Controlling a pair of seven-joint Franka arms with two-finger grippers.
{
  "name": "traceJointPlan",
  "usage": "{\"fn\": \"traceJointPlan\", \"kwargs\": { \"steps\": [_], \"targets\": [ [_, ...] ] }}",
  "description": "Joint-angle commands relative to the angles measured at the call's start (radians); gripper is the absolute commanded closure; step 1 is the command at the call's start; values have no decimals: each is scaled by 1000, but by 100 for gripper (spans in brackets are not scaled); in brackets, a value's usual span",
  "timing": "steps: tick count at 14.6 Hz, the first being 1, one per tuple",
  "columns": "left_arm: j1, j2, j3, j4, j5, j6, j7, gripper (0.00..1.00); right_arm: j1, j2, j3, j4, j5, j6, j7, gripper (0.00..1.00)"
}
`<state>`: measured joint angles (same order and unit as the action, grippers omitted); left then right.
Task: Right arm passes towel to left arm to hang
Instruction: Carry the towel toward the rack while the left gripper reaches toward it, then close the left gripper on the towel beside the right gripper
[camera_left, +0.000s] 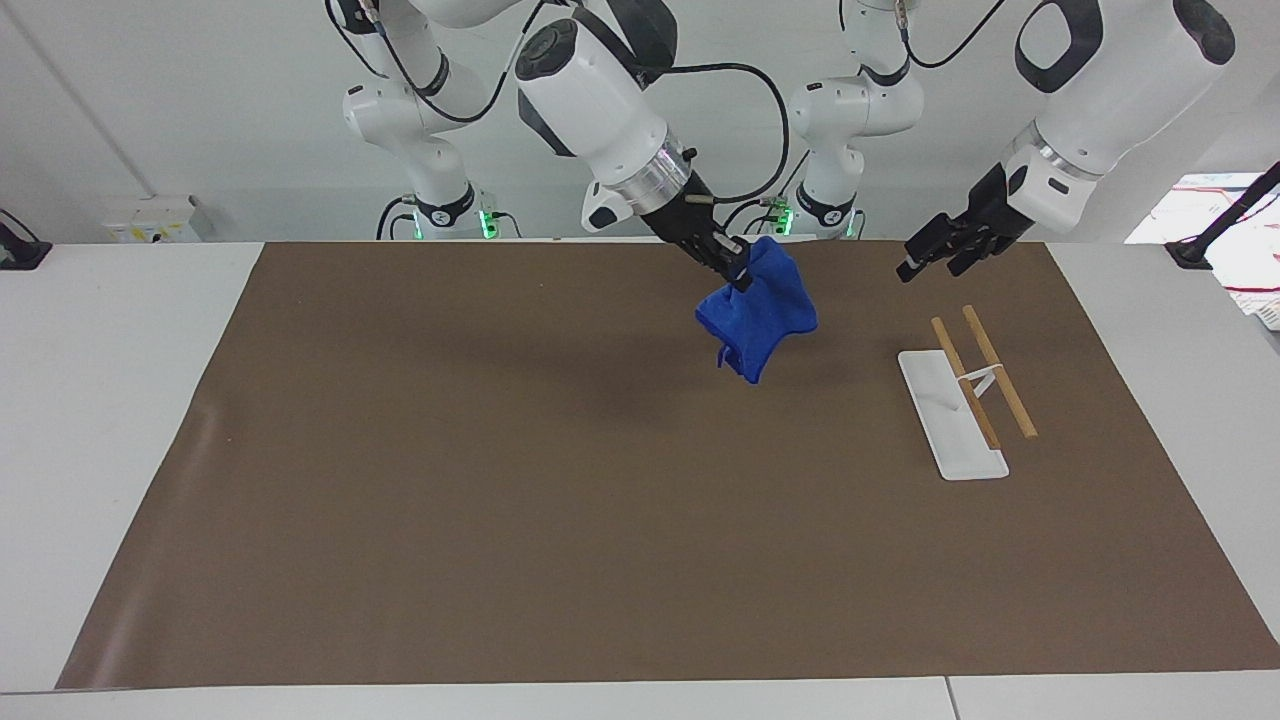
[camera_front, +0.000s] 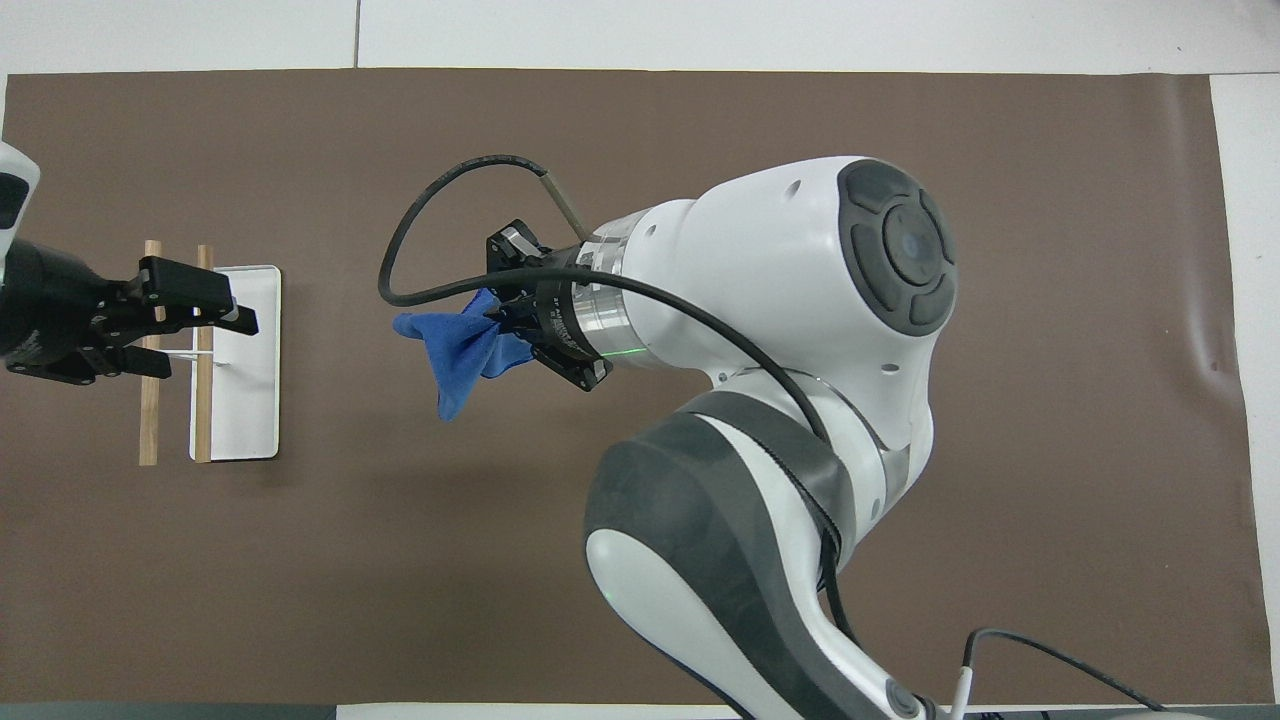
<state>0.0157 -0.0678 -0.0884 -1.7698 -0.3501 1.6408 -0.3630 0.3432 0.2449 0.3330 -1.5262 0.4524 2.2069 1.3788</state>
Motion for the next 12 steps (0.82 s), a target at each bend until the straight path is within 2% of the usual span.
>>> {"fn": "traceJointPlan", "kwargs": {
  "steps": [1,5,7,12],
  "targets": [
    [-34,43,1,-28,-99,91,-182,0,2,10,1,15,23,11,26,100],
    [-91,56,1,-63,-174,146,-371,0,8,11,3,11,23,39,45,100],
    [-115,56,1,-89,-233,195,-413,0,7,11,3,11,23,40,43,100],
    [-163,83,-1,-92,-279,275,-534,4,7,11,1,8,23,40,43,100]
  ]
}}
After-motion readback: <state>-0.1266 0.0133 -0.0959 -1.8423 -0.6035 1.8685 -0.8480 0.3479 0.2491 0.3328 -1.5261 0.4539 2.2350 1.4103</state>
